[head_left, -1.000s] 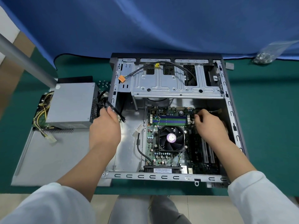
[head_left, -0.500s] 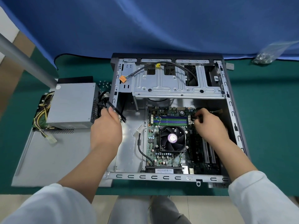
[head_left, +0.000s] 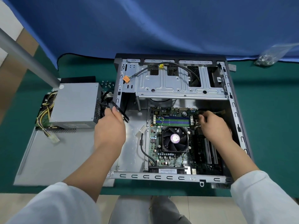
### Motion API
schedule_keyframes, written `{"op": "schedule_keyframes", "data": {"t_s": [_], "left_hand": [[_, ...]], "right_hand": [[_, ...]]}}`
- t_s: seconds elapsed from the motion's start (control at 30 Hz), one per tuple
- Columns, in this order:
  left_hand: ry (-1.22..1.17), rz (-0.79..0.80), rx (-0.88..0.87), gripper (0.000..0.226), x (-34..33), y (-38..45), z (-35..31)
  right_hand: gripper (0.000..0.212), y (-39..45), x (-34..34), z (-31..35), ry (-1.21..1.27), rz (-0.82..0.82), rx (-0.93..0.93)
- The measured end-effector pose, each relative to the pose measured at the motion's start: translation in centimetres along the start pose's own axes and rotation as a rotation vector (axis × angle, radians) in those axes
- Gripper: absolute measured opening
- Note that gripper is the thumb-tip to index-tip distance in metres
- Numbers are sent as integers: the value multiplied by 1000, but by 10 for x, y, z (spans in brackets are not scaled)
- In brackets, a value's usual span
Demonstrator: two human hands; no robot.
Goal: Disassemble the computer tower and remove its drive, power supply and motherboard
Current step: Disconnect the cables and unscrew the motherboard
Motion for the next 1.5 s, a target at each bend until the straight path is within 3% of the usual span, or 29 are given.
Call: {"op": "schedule_keyframes", "data": {"t_s": [0.47,0.73,0.87,1.0,1.17,1.23,1.3,1.4,1.5], "left_hand": [[0,-9,-4,44,1,-2,-1],[-5,5,-21,46,3,-4,-2],[-61,26,-31,45,4,-7,-2],[-263,14,-44,34,4,-12,4],[18,-295,-422,26,19,-38,-20],[16,-193,-626,22,10,-50,-36],[-131,123,-692,26,-11,-59,-49],[-575,624,-495,31,-41,-67,-64],[-836,809,-407,28,-52,-69,-74]], "right_hand": [[17,-4,0,3,-26,19,38],[13,-28,13,4,-33,-90,114],[9,-46,15,5,115,-95,182],[5,-58,17,1,417,-93,175],[7,-66,22,2,732,-10,134],[7,-71,22,5,866,42,133],[8,-76,24,11,965,100,150],[6,-84,28,24,1104,185,207],[7,-89,30,38,1187,243,249]]}}
Point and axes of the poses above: each hand's wrist, its own y-axis towards the middle knuckle, its own x-axis out of the back of the hand, z = x × y, the point moved 5 cm from there along y, towards the middle knuckle, and after that the axes turned 14 degrees about z, right-handed, at the moved point
